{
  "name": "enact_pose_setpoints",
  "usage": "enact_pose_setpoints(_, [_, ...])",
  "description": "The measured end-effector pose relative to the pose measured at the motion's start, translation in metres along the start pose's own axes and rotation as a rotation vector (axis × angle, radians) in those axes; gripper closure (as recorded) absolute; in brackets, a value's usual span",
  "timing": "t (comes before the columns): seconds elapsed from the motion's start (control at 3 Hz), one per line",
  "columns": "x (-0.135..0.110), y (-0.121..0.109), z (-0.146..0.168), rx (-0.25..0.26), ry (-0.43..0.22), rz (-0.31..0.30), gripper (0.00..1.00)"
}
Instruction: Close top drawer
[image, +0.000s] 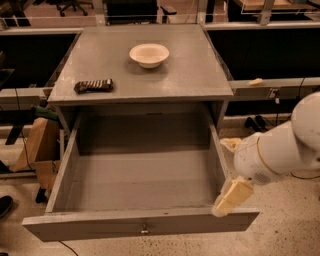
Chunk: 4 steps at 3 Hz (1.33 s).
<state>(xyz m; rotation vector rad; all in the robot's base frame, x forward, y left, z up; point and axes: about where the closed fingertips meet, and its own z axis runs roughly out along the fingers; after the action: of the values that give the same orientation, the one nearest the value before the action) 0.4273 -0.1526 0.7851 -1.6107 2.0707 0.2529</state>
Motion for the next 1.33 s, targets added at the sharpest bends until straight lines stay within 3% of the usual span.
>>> enact_pose_setpoints(0.67, [0.018,0.036,0.060,0.024,-0.165,-0.030,0.00])
enact_pose_setpoints(1.33, [0.016,0.026,0.109,0.037,-0.185,-0.030,0.00])
